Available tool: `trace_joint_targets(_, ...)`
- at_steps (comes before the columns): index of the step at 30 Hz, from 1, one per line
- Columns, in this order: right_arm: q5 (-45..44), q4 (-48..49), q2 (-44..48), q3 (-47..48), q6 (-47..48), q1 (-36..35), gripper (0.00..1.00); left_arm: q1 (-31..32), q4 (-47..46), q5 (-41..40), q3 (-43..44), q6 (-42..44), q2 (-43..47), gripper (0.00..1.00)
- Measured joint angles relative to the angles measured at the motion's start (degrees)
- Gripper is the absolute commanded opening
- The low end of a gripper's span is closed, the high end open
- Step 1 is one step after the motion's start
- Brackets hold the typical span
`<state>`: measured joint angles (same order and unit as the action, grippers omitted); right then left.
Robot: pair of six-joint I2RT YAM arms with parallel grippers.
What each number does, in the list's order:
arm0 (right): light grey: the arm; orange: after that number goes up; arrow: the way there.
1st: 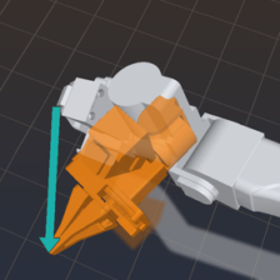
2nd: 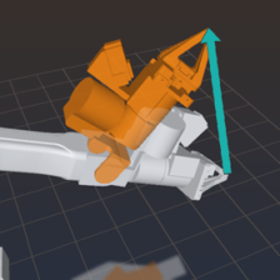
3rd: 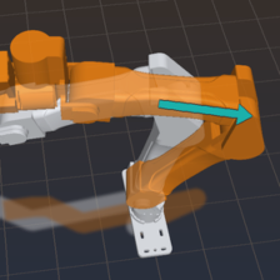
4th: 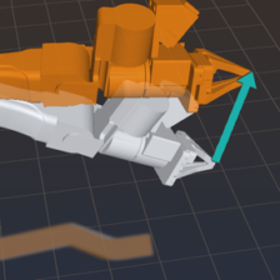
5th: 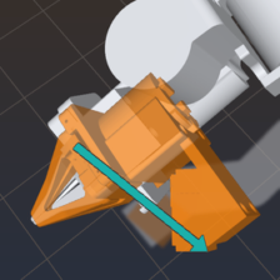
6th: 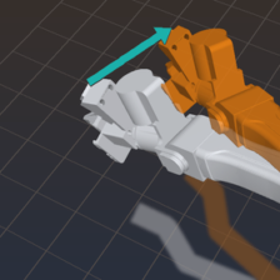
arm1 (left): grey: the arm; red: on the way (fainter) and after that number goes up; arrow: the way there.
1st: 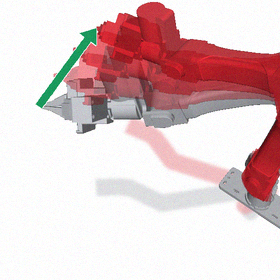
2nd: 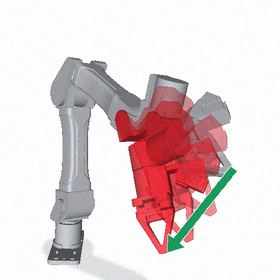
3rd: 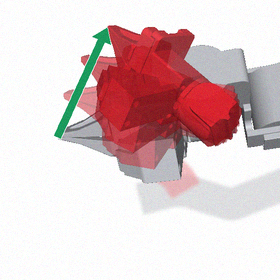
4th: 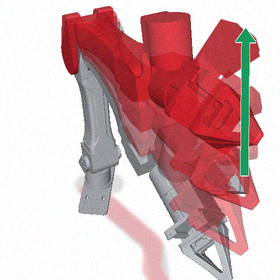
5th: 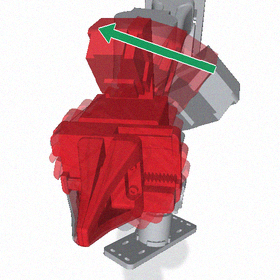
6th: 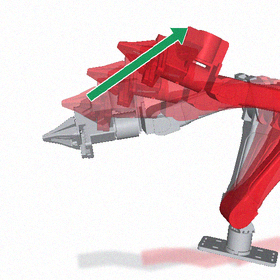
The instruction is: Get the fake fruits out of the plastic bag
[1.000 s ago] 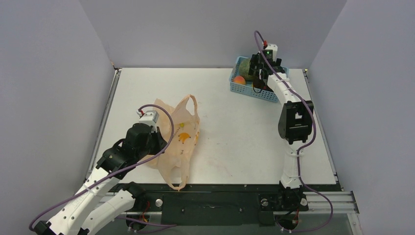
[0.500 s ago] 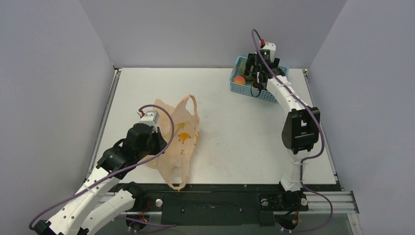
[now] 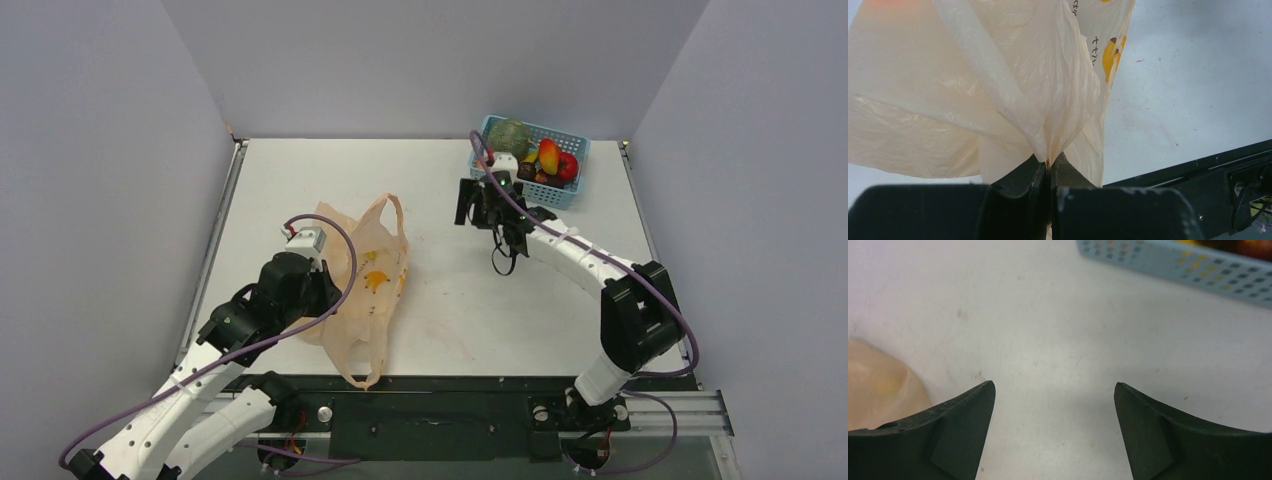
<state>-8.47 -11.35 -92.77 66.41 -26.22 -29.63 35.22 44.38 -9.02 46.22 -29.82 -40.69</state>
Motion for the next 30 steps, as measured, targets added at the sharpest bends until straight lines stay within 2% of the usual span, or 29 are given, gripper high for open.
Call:
trace_joint_targets(6,3.50,2.86,8.15,-14.23,-3.85,-7.13,0.83,0.00,0.00,0.02,0.00,0.02,0.00,0.00)
trace_joint_targets(13,5.09,9.57,16.17,-22.77,-8.63,-14.40,0.82,0.00,0.00,0.02,0.00,0.02,0.00,0.00)
trace_joint_targets(18,5.20,16.46,20.81,-28.35,-12.63,-22.51,0.82,0.00,0.00,0.00,0.00,0.00,0.20,0.00)
trace_joint_targets(23,3.15,21.11,22.29,-30.14,-14.99,-31.26,0.82,0.00,0.02,0.00,0.00,0.00,0.28,0.00)
trace_joint_targets(27,1.38,24.35,22.38,-30.14,-15.04,-35.19,0.80,0.00,0.02,0.00,0.00,0.00,0.28,0.00)
trace_joint_targets(29,0.98,25.81,22.01,-29.99,-15.02,-36.15,0.77,0.00,0.02,-0.02,0.00,0.00,0.28,0.00)
trace_joint_targets(30,0.87,26.43,21.35,-29.49,-15.02,-36.63,0.72,0.00,0.00,-0.02,0.00,0.00,0.28,0.00)
